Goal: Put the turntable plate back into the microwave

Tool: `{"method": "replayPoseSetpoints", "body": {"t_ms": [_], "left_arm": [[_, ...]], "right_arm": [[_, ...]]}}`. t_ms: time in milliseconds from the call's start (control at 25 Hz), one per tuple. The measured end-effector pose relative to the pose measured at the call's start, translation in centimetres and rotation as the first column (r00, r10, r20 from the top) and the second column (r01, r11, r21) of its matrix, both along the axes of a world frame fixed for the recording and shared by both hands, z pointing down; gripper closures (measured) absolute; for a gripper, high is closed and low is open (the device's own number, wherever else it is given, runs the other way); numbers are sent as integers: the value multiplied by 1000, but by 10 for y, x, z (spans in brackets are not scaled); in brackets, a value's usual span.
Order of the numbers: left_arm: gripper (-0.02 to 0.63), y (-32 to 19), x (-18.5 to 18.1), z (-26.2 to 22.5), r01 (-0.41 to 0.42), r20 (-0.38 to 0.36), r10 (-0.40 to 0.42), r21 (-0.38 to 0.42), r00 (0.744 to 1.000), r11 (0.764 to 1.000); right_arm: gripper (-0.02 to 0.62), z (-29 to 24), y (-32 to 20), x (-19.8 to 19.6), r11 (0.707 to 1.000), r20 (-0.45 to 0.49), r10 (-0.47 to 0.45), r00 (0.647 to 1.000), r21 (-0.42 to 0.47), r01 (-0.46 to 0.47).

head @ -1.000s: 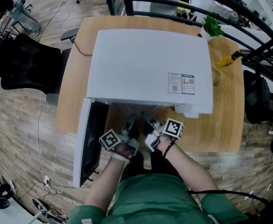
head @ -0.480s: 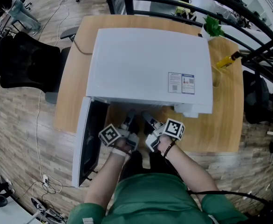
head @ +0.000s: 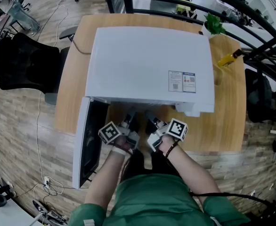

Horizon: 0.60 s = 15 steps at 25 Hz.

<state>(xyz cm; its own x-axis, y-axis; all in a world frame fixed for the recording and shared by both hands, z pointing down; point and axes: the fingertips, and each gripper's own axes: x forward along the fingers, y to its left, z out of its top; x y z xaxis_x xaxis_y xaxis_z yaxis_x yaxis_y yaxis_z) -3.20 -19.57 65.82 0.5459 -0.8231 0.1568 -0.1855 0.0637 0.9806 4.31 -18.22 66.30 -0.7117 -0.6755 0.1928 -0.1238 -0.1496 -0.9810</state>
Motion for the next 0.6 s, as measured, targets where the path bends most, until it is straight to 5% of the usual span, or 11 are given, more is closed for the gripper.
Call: {"method": "replayPoseSetpoints", "body": {"t_ms": [280,600], "left_arm": [[520,6,19,-15,-35,-89,38,33,995,999],[566,1,23,-3,-50,75,50,2,996,999]], "right_arm": [[569,1,-5,0,1000,-3,7,1000,-8,-7],[569,-2,-15,5,999,-70,33,997,25,-31]]}}
